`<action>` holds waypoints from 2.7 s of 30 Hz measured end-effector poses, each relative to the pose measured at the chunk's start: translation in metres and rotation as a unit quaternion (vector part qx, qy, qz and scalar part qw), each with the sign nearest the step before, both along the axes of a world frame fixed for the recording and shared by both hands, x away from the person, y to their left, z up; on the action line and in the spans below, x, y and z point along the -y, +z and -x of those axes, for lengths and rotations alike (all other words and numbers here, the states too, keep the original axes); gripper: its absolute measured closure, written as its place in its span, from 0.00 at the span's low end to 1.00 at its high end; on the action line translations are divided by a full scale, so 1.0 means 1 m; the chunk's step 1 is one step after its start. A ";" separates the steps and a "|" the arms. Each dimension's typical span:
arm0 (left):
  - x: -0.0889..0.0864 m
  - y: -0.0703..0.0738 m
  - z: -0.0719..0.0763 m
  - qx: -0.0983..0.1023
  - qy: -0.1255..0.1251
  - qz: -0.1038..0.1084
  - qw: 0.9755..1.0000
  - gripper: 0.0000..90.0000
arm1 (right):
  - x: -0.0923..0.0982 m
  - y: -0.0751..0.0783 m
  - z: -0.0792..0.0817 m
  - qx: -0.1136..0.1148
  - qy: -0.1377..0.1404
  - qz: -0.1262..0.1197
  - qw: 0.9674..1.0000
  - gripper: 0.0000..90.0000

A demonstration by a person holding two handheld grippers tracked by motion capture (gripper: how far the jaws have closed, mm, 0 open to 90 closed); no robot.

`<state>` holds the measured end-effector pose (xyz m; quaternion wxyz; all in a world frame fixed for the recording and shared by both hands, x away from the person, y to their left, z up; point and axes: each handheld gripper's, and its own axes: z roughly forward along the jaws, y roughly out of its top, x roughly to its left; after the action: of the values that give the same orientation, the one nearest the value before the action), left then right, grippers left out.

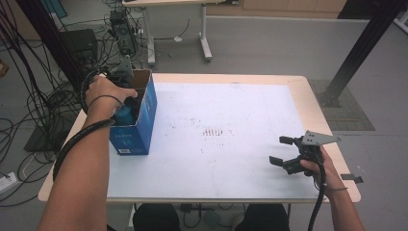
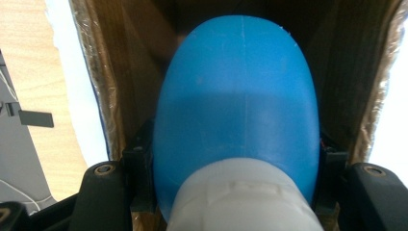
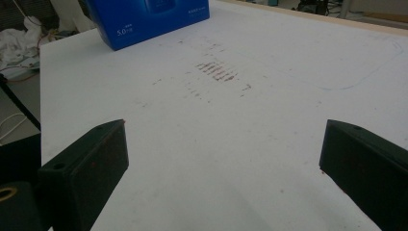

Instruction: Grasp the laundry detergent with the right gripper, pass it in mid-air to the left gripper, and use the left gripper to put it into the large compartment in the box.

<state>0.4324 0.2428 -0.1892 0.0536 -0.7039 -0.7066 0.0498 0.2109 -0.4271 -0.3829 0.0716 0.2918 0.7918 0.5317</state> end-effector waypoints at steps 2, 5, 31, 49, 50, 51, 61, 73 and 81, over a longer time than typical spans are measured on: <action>-0.001 -0.002 -0.001 -0.003 0.002 0.002 1.000 0.42 | 0.001 0.000 0.000 0.001 0.000 0.000 1.000 0.03; -0.001 -0.004 -0.002 -0.007 0.001 0.001 1.000 0.42 | 0.001 -0.001 0.001 -0.001 -0.001 0.001 1.000 0.03; -0.003 -0.010 -0.001 -0.007 0.004 0.004 1.000 0.42 | 0.003 -0.004 0.003 -0.002 -0.006 -0.003 1.000 0.03; -0.002 -0.011 -0.002 -0.008 0.006 0.003 1.000 0.42 | 0.003 -0.005 0.002 -0.003 -0.005 -0.003 1.000 0.03; -0.002 -0.011 -0.001 -0.008 0.006 0.003 1.000 0.42 | 0.003 -0.005 0.002 -0.003 -0.004 -0.003 1.000 0.03; -0.002 -0.011 -0.001 -0.008 0.005 0.003 1.000 0.42 | 0.004 -0.005 0.002 -0.003 -0.005 -0.003 1.000 0.03; -0.007 -0.011 0.000 -0.005 0.012 0.009 1.000 0.42 | 0.004 -0.007 0.002 -0.006 -0.006 -0.003 1.000 0.03; -0.007 -0.011 0.001 -0.004 0.015 0.008 1.000 0.42 | 0.004 -0.007 0.001 -0.004 -0.007 -0.004 1.000 0.03; -0.004 -0.011 0.000 -0.004 0.016 0.004 1.000 0.42 | 0.006 -0.008 0.002 -0.005 -0.010 -0.007 1.000 0.03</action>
<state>0.4321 0.2466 -0.2000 0.0529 -0.6927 -0.7171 0.0561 0.2092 -0.4329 -0.3905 0.0711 0.3022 0.7859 0.5348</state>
